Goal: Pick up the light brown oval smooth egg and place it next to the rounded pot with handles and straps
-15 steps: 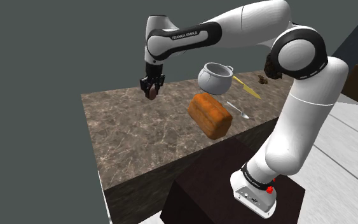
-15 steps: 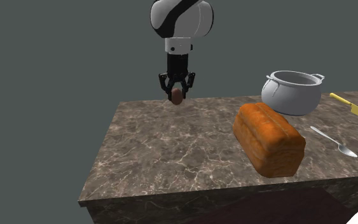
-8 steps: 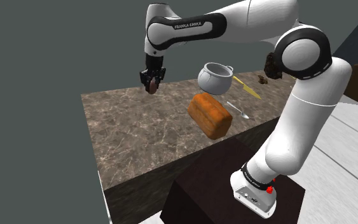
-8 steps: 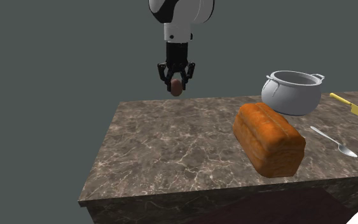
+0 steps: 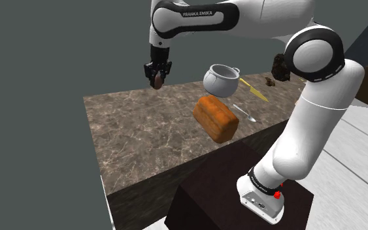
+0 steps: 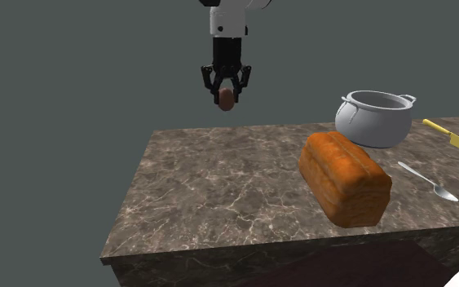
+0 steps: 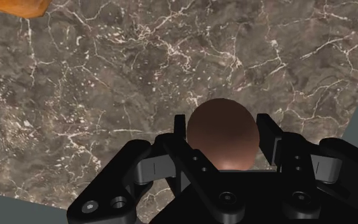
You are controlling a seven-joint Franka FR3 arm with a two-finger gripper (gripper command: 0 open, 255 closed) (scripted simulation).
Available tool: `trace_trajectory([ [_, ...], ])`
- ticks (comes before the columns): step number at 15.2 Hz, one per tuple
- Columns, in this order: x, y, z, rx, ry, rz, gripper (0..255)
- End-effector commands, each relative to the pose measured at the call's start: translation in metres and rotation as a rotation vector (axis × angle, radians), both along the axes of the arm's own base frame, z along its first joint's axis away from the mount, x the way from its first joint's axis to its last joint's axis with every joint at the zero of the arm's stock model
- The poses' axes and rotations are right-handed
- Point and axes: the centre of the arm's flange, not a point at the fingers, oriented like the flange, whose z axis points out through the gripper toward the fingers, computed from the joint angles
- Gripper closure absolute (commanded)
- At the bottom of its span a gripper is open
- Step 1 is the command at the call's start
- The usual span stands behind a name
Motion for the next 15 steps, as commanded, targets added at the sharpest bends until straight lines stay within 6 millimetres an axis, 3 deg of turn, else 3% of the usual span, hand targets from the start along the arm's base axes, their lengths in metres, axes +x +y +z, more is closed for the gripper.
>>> trace_trajectory([
  [1, -0.001, 0.0, 0.012, 0.0, 0.0, 0.0, 255],
  [7, -0.001, 0.0, 0.039, 0.0, 0.0, 0.0, 255],
  [15, -0.03, -0.101, 0.039, 0.0, 0.0, 0.0, 255],
])
